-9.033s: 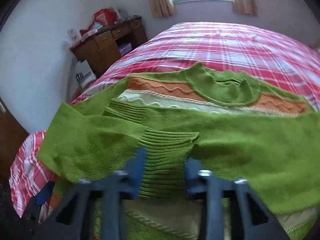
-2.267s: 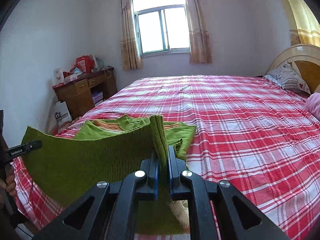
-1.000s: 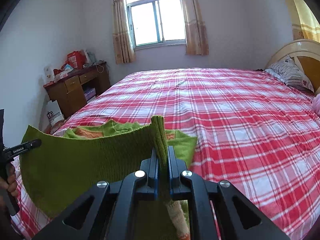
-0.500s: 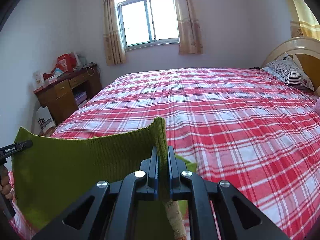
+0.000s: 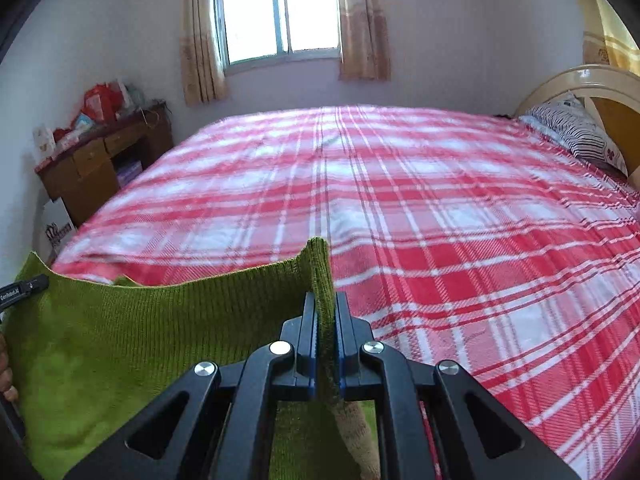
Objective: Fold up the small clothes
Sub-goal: 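Fold the ribbed hem over the sweater body with both grippers and release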
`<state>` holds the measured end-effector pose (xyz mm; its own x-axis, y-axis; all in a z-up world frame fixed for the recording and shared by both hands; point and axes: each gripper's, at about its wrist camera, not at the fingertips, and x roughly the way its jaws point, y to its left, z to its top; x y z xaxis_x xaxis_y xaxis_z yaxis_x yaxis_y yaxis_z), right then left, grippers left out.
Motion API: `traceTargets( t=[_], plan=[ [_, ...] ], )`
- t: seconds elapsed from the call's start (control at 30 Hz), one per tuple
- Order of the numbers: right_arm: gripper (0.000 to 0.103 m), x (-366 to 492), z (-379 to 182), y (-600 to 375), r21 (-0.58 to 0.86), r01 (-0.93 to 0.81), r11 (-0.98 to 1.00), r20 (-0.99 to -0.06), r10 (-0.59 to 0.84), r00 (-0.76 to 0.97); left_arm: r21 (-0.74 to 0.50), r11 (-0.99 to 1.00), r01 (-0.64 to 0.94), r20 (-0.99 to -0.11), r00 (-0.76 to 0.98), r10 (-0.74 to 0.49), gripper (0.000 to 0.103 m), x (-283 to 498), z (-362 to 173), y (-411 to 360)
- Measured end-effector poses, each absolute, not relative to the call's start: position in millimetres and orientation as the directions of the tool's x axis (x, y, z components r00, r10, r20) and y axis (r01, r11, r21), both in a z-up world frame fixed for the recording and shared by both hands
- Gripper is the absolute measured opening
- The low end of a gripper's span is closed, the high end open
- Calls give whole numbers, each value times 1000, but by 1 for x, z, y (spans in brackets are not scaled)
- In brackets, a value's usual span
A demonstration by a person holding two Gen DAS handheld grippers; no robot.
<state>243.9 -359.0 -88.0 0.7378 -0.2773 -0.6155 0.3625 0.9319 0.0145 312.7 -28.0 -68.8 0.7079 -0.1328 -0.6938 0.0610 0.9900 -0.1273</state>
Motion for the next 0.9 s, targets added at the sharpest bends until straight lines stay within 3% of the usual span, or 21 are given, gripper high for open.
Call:
traceTargets(
  t=[0.43, 0.63, 0.7, 0.73, 0.77, 0.9],
  plan=[
    [6, 267, -122, -387, 63, 431, 900, -743, -246, 622, -134, 990, 40, -754, 644, -128, 7, 337, -93, -35],
    [10, 268, -123, -387, 58, 435, 899, -748, -250, 615, -120, 992, 29, -739, 665, -109, 13, 326, -80, -31],
    [17, 267, -122, -386, 41, 451, 891, -746, -274, 607, -64, 998, 27, -727, 684, -65, 31, 313, -69, -32],
    [21, 266, -122, -387, 39, 457, 889, -742, -280, 609, -36, 999, 19, -718, 695, -40, 49, 302, -63, -31],
    [21, 264, -120, -387, 46, 458, 888, -737, -279, 615, -27, 1000, 15, -710, 704, -30, 56, 295, -58, -29],
    [22, 249, -108, -386, 117, 419, 900, -669, -241, 703, -25, 999, 44, -704, 708, -49, 56, 261, -47, -26]
  ],
)
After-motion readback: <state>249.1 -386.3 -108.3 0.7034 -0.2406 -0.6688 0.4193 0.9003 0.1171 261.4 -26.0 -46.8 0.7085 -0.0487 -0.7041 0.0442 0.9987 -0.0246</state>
